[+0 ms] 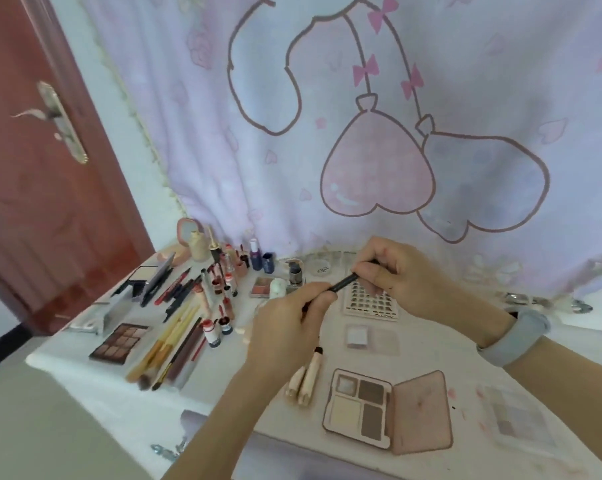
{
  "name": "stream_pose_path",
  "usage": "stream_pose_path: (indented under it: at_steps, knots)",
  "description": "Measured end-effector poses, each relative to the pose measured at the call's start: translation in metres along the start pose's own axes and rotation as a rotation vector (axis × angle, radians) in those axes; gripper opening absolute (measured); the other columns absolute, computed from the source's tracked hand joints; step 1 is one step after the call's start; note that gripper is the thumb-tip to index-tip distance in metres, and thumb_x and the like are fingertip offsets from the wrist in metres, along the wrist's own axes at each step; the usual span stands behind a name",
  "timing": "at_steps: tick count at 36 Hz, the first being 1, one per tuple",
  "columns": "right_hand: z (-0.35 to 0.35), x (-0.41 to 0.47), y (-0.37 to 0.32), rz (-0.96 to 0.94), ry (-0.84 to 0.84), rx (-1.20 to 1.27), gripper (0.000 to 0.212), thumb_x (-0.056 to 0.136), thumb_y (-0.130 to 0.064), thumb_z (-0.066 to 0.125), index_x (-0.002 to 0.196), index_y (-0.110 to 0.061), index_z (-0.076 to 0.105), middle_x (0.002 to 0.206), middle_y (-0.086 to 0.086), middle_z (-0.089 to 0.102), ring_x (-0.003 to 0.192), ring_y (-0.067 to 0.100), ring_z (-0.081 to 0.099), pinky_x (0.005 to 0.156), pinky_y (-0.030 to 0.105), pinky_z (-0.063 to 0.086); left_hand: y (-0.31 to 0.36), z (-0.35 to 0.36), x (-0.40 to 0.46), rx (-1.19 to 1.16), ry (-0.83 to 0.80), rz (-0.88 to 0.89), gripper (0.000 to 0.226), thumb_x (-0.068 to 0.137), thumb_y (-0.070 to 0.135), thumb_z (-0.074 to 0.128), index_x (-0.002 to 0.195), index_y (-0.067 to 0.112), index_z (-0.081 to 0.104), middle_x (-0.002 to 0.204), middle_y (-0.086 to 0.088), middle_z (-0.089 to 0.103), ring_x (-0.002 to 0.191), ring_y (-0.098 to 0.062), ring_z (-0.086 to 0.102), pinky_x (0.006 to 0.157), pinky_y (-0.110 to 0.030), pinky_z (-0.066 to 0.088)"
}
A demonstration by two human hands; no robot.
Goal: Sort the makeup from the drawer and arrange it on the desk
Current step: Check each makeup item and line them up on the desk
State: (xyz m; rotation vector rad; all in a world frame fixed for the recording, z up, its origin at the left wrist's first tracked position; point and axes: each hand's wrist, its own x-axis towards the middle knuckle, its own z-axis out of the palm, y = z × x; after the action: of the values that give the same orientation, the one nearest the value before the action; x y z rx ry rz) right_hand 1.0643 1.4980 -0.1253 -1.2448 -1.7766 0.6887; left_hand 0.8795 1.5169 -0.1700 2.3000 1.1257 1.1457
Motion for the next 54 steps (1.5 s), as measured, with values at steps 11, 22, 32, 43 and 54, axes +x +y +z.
stream_pose_path:
  at_steps: [11, 22, 32, 43, 54]
  knots:
    - [0.065, 0.071, -0.044, 0.042, 0.080, 0.270, 0.008, 0.091, -0.006, 0.055, 0.085, -0.010, 0.059, 0.056, -0.002, 0.055, 0.046, 0.008, 0.045, 0.049, 0.017, 0.039, -0.081, -0.093, -0.034, -0.005, 0.123, -0.352, 0.026, 0.089, 0.023, 0.055, 0.114, 0.023, 0.061, 0.055, 0.014, 0.054, 0.056, 0.002, 0.052, 0.055, -0.007, 0.039]
    - [0.175, 0.179, -0.052, -0.299, -0.080, -0.379, 0.018, 0.092, -0.012, 0.050, 0.094, -0.008, 0.068, 0.085, 0.001, 0.066, 0.076, 0.024, 0.060, 0.075, 0.035, 0.049, -0.152, -0.165, -0.055, -0.076, 0.493, -0.585, 0.024, 0.096, 0.005, 0.043, 0.103, 0.027, 0.052, 0.094, 0.014, 0.066, 0.056, 0.000, 0.058, 0.043, -0.007, 0.039]
    - [0.251, 0.234, -0.017, -0.377, -0.352, -1.146, 0.018, 0.084, 0.002, 0.044, 0.089, -0.006, 0.059, 0.070, 0.002, 0.045, 0.059, 0.018, 0.035, 0.056, 0.033, 0.035, -0.191, -0.172, -0.070, -0.110, 0.484, -0.644, 0.022, 0.092, 0.010, 0.051, 0.090, 0.031, 0.054, 0.079, 0.014, 0.068, 0.061, -0.004, 0.064, 0.054, -0.009, 0.044]
    - [0.232, 0.250, -0.018, -0.116, -0.515, -0.809, 0.023, 0.095, -0.021, 0.043, 0.088, -0.025, 0.064, 0.086, -0.002, 0.066, 0.066, 0.016, 0.057, 0.069, 0.036, 0.053, -0.198, -0.167, -0.048, -0.189, 0.399, -0.565, 0.022, 0.092, 0.005, 0.048, 0.098, 0.025, 0.056, 0.080, 0.013, 0.061, 0.055, -0.002, 0.054, 0.045, -0.011, 0.040]
    - [0.162, 0.232, -0.018, -0.042, -0.312, -0.645, 0.024, 0.093, -0.018, 0.046, 0.098, -0.006, 0.066, 0.099, 0.018, 0.068, 0.095, 0.036, 0.062, 0.085, 0.049, 0.048, -0.212, -0.130, 0.036, 0.170, -0.029, -0.518, 0.034, 0.092, 0.005, 0.043, 0.122, 0.014, 0.057, 0.114, -0.004, 0.064, 0.102, -0.020, 0.059, 0.087, -0.033, 0.048]
